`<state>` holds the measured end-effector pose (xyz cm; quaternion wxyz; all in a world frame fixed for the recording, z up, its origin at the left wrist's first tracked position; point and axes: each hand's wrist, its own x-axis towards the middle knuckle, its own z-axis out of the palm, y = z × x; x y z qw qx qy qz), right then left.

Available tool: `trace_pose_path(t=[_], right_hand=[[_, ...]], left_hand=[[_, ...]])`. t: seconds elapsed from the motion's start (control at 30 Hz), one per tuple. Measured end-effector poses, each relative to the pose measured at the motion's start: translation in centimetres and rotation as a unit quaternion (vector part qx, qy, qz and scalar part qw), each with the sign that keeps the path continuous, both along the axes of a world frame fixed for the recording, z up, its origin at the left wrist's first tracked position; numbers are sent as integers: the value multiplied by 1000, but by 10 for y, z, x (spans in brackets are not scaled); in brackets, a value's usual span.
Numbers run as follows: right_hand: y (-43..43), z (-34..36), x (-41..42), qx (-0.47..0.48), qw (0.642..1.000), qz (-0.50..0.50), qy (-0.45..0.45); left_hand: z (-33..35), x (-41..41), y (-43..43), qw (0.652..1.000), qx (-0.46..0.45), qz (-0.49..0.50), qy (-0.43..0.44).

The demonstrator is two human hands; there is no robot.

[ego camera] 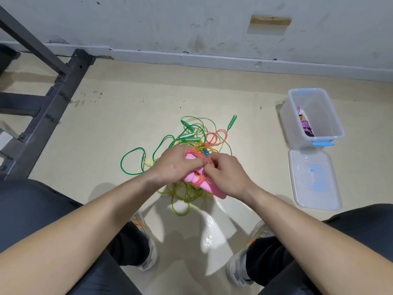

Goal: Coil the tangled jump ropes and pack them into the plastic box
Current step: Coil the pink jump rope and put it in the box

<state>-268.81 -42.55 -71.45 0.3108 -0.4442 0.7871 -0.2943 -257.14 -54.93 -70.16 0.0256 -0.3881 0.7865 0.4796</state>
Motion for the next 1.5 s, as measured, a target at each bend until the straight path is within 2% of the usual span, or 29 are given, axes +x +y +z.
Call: trace_pose_path(t=[0.1,0.17,0.23,0.37,0.67,0.87,1.0,1.1,1.23,1.33,1.5], right_hand=[[-1,-2,4,5,998,42,54],[0,-5,7,15,994,63,89],[1,-8,9,11,990,78,121],[3,-12,6,17,985,96,145],[3,-26,-2,-4,994,49,97],[2,-25,-6,-9,997,48,59],[0,-20,-15,3,998,58,-5],[0,-22,-17,23,998,46,-43],[-1,-25,-24,37,986,21,-164],[2,-23,-29,9,972,16,-234],[3,-21,-18,-50,989,69,-124]], left_hand=[[-4,2,1,989,141,52,-2],[-8,4,4,977,201,70,-13],[-16,4,9,975,208,80,-27],[-24,5,17,982,159,86,-56],[-30,5,20,980,165,104,-25],[-29,3,12,966,226,124,-20],[-23,3,9,942,319,101,-18],[-21,3,9,935,346,68,-25],[-23,4,8,921,381,78,-23],[-24,6,7,906,414,80,-22],[-30,7,9,894,429,133,11]])
